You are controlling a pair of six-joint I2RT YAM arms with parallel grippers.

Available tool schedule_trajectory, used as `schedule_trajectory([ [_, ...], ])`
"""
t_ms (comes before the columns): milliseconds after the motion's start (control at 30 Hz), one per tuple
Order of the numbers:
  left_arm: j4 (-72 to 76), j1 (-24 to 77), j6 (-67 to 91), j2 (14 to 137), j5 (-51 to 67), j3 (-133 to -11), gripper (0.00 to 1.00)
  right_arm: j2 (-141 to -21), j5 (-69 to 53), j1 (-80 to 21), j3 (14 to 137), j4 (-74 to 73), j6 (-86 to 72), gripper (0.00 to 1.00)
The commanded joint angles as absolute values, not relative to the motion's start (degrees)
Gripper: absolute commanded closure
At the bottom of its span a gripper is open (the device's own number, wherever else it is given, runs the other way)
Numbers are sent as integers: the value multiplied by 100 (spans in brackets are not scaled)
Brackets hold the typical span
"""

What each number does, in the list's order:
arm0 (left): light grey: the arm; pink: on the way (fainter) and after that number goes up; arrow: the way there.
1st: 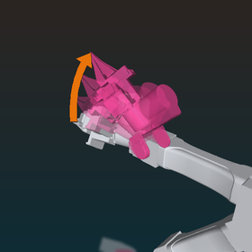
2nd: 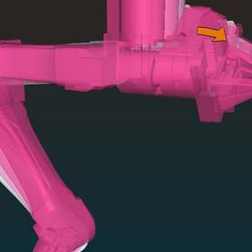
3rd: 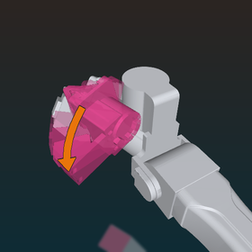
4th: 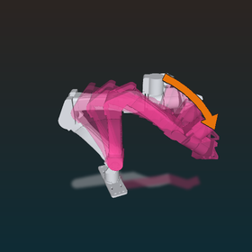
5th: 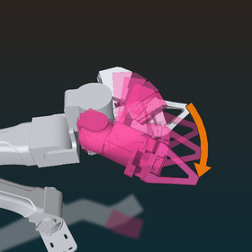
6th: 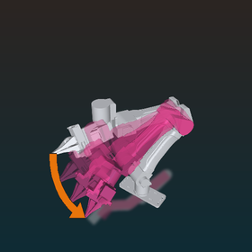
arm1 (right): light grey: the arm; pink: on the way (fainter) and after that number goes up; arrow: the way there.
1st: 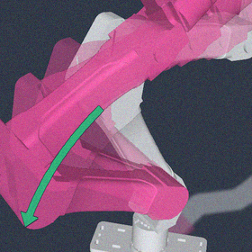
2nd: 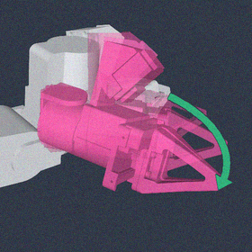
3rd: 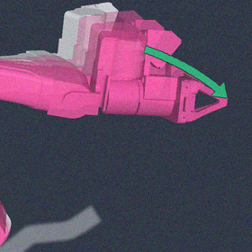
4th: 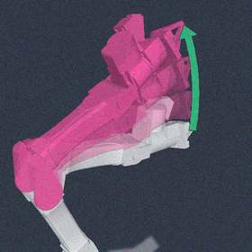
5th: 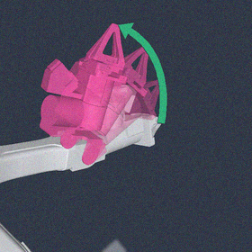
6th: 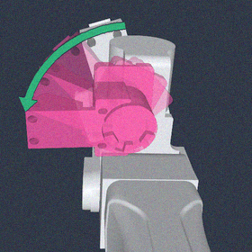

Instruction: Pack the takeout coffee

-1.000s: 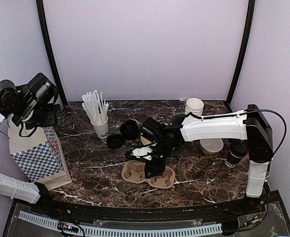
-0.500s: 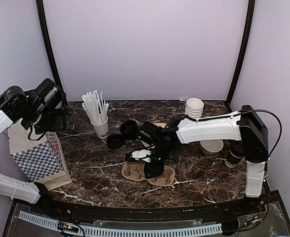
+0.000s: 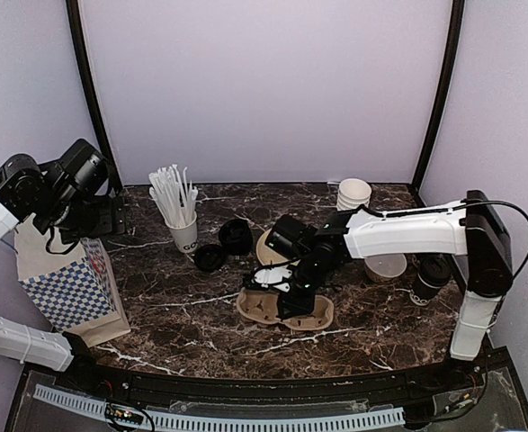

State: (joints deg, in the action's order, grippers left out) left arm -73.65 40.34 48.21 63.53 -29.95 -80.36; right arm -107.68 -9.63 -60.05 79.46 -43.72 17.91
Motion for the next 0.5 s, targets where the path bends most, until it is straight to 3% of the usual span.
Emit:
schedule_trajectory([
  [0,-8308,4008,5140,6161,-3696,-8453,7,-10070,-882,-5647,7578,-4346,1823,74],
  [467,-8417,3929,5174,6096,-3705,-8671,8,-9391,-914,-5039,7129,-4426,1901,75],
])
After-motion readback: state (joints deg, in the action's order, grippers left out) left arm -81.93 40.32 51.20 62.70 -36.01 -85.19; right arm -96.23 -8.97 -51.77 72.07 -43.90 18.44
